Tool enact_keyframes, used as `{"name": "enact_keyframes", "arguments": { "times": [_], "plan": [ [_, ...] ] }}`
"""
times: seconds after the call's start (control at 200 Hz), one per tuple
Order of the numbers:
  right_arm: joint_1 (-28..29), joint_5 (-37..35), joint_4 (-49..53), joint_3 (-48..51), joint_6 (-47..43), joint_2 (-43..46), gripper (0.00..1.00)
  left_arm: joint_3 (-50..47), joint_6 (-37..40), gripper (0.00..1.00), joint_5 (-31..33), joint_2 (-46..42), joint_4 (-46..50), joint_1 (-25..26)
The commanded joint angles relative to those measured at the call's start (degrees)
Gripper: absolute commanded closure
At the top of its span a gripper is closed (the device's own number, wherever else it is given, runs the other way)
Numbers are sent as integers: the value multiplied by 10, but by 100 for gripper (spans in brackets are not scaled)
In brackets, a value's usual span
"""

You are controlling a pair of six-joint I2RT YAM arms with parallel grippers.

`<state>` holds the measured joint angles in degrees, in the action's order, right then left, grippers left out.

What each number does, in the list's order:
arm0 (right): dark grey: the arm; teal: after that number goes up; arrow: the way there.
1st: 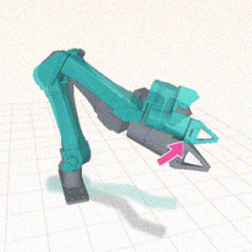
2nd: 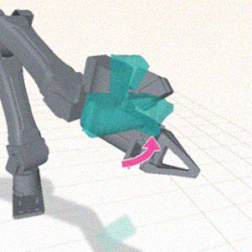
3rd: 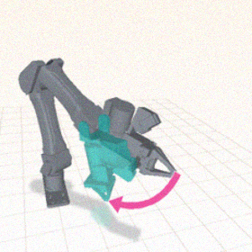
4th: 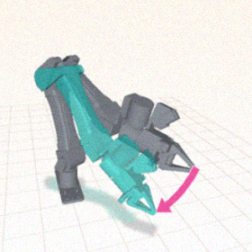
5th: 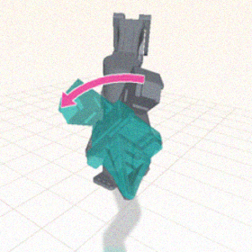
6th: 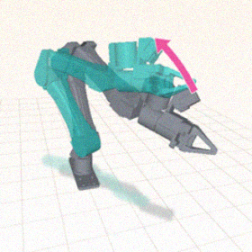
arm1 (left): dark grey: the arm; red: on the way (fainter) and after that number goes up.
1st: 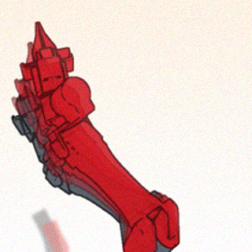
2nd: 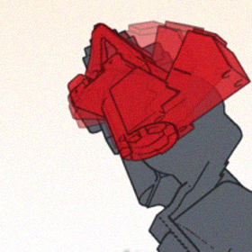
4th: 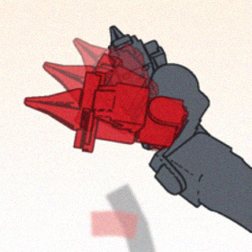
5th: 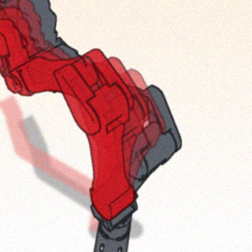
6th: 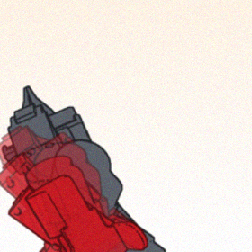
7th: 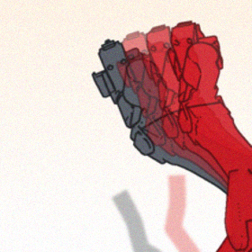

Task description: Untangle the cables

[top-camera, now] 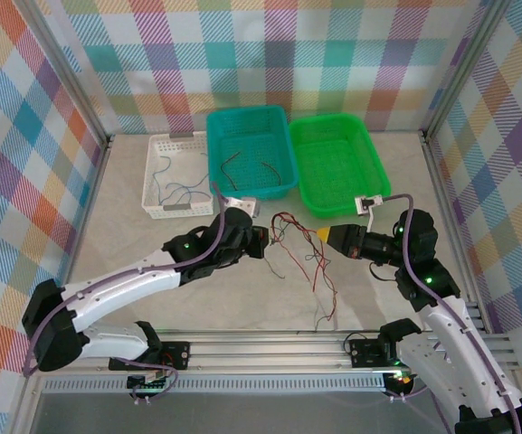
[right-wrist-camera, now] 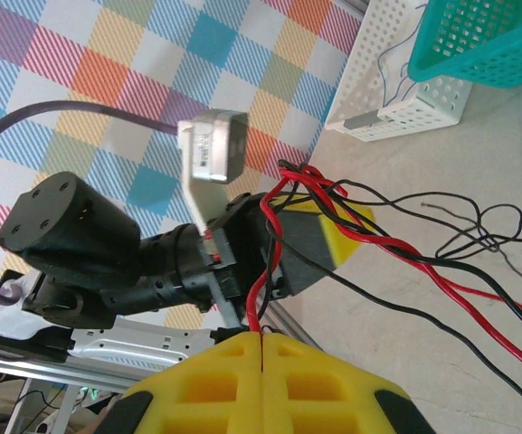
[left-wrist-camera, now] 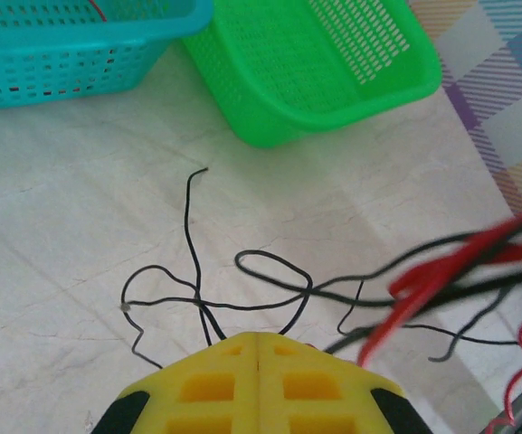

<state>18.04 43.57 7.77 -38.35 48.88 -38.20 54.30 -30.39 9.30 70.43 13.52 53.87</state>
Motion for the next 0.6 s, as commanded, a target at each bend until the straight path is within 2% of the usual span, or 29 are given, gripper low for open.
{"name": "enact_keyframes", "arguments": {
  "times": [0.0,0.045,0.135,0.205,0.29,0.38,0.595],
  "plan": [
    [4,4,-21,-1,3,0,100,-24,2,100,-39,-38,-23,4],
    [4,6,-24,-2,4,-1,100,-33,-5,94,-65,-49,-40,4],
    [4,9,-24,-6,4,-3,100,-37,-22,67,-93,-66,-47,5],
    [4,8,-20,-9,3,-2,100,-29,-34,58,-98,-70,-28,9],
    [4,5,-18,-10,2,-2,100,-30,-56,51,-97,-67,-14,21],
    [4,-1,-20,-9,4,-1,100,-52,-86,43,-92,-66,-40,44],
    [4,-3,-27,-11,10,-3,100,-87,-181,42,-38,-29,-99,91]
  ]
}}
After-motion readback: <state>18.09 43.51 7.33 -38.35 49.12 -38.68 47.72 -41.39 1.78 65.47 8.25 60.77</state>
